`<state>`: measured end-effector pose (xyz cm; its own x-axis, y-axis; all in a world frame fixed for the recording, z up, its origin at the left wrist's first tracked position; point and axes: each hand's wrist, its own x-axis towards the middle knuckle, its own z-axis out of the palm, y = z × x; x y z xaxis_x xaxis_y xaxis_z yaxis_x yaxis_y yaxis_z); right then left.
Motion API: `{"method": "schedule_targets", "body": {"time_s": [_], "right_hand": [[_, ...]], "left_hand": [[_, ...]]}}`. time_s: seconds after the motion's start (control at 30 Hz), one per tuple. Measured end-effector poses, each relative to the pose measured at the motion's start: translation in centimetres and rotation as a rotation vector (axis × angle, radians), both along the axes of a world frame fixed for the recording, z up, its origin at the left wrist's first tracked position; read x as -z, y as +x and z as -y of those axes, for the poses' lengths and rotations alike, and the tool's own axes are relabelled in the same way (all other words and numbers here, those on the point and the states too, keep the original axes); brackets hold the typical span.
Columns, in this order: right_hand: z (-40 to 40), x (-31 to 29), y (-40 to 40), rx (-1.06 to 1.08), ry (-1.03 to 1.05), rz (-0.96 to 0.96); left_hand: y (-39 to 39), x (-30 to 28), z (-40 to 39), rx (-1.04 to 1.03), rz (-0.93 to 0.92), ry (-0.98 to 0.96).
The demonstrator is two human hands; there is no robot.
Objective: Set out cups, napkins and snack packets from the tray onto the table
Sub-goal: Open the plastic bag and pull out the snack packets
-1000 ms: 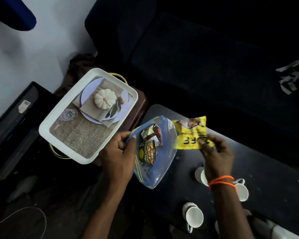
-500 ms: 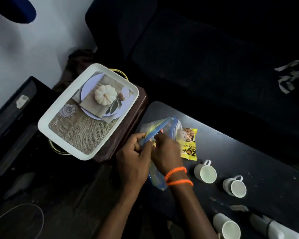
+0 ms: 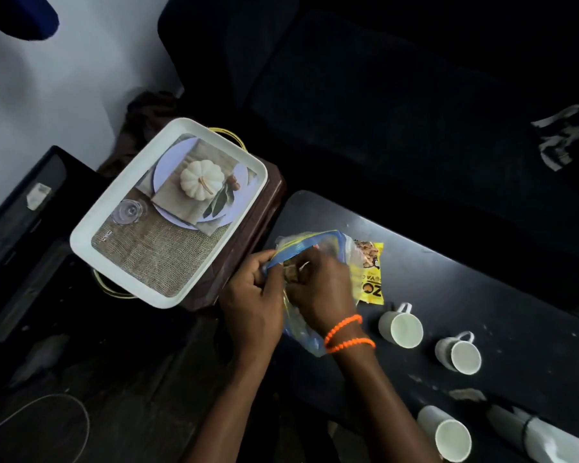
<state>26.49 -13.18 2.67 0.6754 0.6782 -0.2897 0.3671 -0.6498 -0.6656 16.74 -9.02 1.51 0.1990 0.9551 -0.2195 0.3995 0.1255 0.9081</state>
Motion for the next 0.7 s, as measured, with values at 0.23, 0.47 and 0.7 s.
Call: {"method": "schedule_targets", "body": {"time_s": [0.23, 0.47, 0.7], "right_hand": [[7.5, -9.1, 4.2, 0.418, 0.429, 0.034], [7.6, 2.5, 8.2, 0.852, 0.470, -0.401], [6.1, 2.7, 5.1, 0.840, 0.286, 0.015]], "left_hand": [[-0.6, -0.4, -2.3, -0.072, -0.020, 0.021], [-0.9, -0.4, -2.8, -0.094, 0.042, -0.061], [-1.1, 0.2, -1.2, -0.037, 0.033, -0.090]]}}
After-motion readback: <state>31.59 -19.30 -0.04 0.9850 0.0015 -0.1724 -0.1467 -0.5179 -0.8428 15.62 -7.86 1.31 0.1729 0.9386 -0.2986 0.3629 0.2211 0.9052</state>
